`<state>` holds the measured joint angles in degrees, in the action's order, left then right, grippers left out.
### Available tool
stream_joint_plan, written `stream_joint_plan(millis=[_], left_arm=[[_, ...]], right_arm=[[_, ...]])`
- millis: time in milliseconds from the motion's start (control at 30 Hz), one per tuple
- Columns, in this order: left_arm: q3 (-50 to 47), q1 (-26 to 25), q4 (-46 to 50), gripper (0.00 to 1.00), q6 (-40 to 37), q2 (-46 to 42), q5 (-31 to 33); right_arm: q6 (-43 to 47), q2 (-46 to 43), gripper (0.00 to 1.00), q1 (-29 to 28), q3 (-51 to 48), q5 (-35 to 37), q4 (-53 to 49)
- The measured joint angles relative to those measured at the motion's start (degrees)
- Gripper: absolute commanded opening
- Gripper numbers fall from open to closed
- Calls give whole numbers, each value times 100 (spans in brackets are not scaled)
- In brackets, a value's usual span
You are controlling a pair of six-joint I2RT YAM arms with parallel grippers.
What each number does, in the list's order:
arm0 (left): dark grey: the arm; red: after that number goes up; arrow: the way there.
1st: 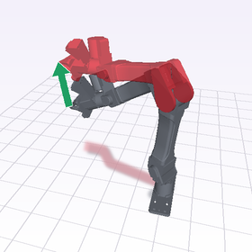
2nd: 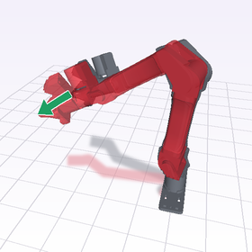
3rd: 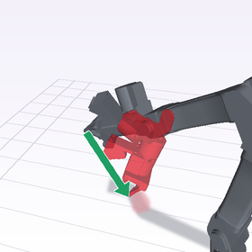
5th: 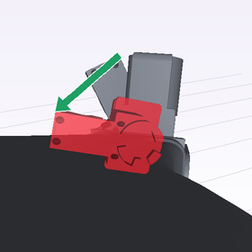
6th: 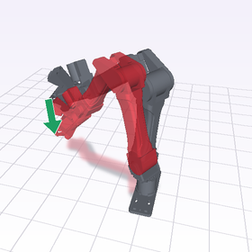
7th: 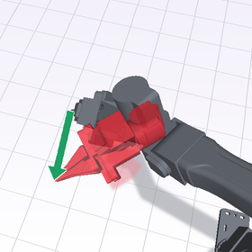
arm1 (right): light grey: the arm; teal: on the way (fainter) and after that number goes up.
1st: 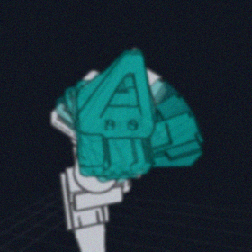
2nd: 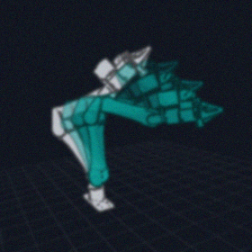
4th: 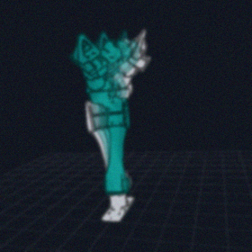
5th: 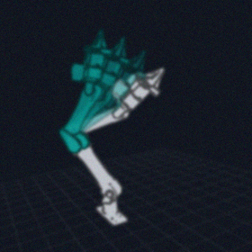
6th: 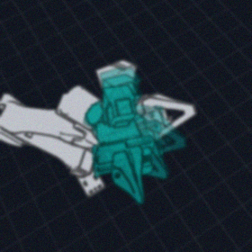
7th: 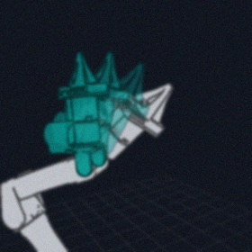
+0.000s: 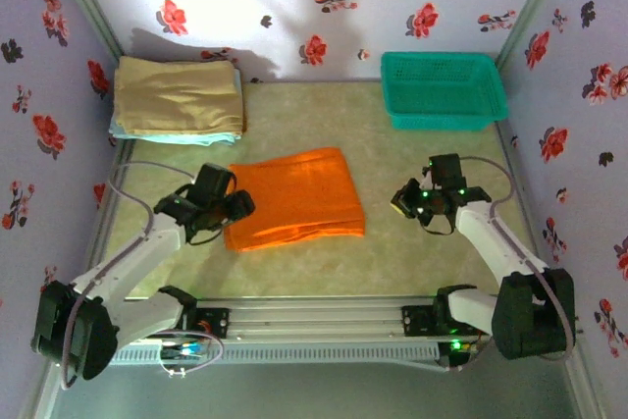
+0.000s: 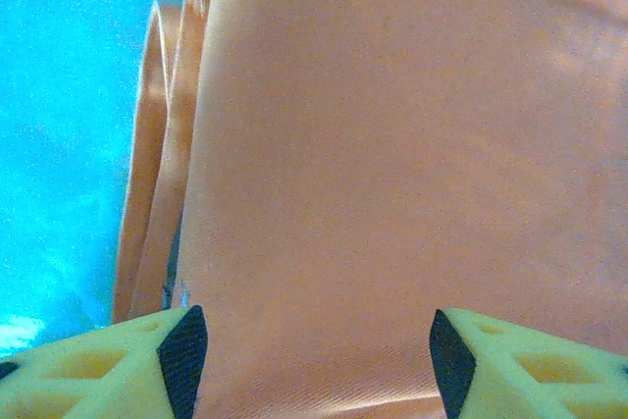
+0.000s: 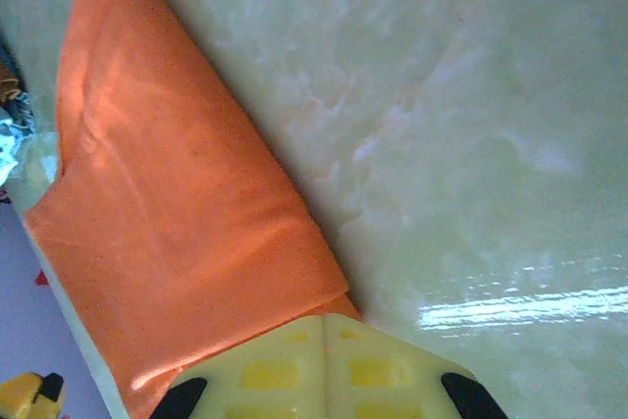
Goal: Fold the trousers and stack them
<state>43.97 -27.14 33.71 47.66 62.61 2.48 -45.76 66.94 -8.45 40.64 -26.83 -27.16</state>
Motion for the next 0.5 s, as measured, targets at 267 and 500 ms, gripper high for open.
stream_joint_plan(millis=[267, 500], left_arm=[[1950, 350, 166, 68, -807, 1703, 356], [3467, 715, -35, 88, -1342, 3799, 833]], right_arm=[[-35, 354, 11, -7, 363, -66, 118], [-94, 428, 41, -7, 562, -192, 330]])
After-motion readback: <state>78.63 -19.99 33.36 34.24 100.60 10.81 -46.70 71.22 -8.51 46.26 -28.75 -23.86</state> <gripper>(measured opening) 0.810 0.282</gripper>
